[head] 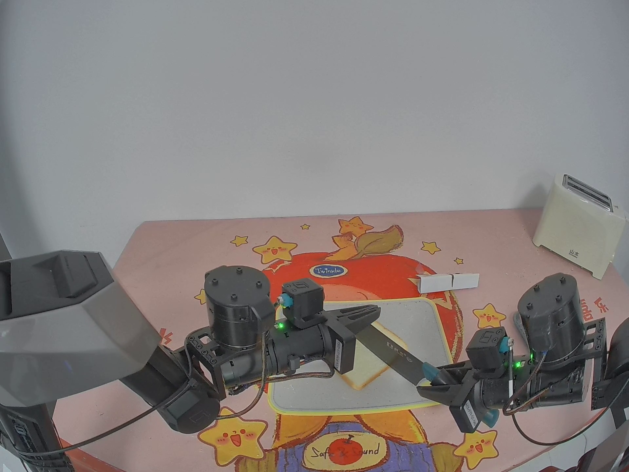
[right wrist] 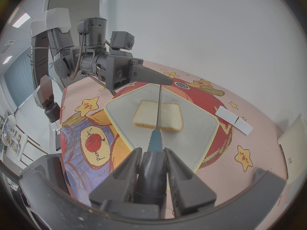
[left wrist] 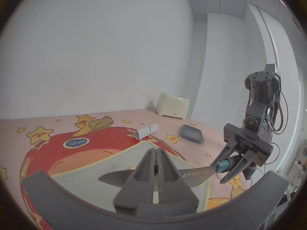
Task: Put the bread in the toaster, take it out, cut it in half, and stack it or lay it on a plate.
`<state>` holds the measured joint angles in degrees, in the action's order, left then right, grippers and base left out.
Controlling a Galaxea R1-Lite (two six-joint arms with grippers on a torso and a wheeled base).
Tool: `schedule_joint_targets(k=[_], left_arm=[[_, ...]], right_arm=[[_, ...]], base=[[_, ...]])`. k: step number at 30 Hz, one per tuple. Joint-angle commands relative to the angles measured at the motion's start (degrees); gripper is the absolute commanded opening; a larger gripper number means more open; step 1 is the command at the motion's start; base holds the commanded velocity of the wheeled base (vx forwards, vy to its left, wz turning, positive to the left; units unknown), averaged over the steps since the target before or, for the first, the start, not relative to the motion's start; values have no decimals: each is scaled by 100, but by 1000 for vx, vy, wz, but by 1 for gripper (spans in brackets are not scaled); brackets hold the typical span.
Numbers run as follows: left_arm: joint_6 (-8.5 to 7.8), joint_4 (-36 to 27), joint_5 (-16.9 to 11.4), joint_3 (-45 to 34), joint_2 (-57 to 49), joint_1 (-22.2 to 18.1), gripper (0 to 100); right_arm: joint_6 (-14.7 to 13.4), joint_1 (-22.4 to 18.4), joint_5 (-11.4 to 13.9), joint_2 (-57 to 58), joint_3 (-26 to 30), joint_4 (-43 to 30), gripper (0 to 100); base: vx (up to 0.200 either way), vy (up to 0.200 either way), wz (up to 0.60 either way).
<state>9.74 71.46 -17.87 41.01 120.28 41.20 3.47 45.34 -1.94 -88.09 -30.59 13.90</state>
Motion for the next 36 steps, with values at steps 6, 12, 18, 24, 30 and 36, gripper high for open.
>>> schedule_joint_targets(k=[6,12,18,24,30,36], left_arm=[[2,-1,-6,21,57,-42,0],[2,8,-6,21,65,-42,0],[2,17,-6,12,223,-51,0],[2,131,-32,21,250,-51,0],[10,131,-164,-23,180,-121,0],[10,131,-164,-76,171,-130,0]], right_arm=[[-5,1,0,-24,0,-1,0],[-5,1,0,-24,-9,8,0],[-5,1,0,-42,-18,8,0],[-13,1,0,-33,-26,8,0],[-13,1,0,-15,-35,17,0],[-40,1,9,2,-70,17,0]], base=[[0,0,0],[0,0,0],[0,0,0],[0,0,0],[0,0,0],[0,0,0]])
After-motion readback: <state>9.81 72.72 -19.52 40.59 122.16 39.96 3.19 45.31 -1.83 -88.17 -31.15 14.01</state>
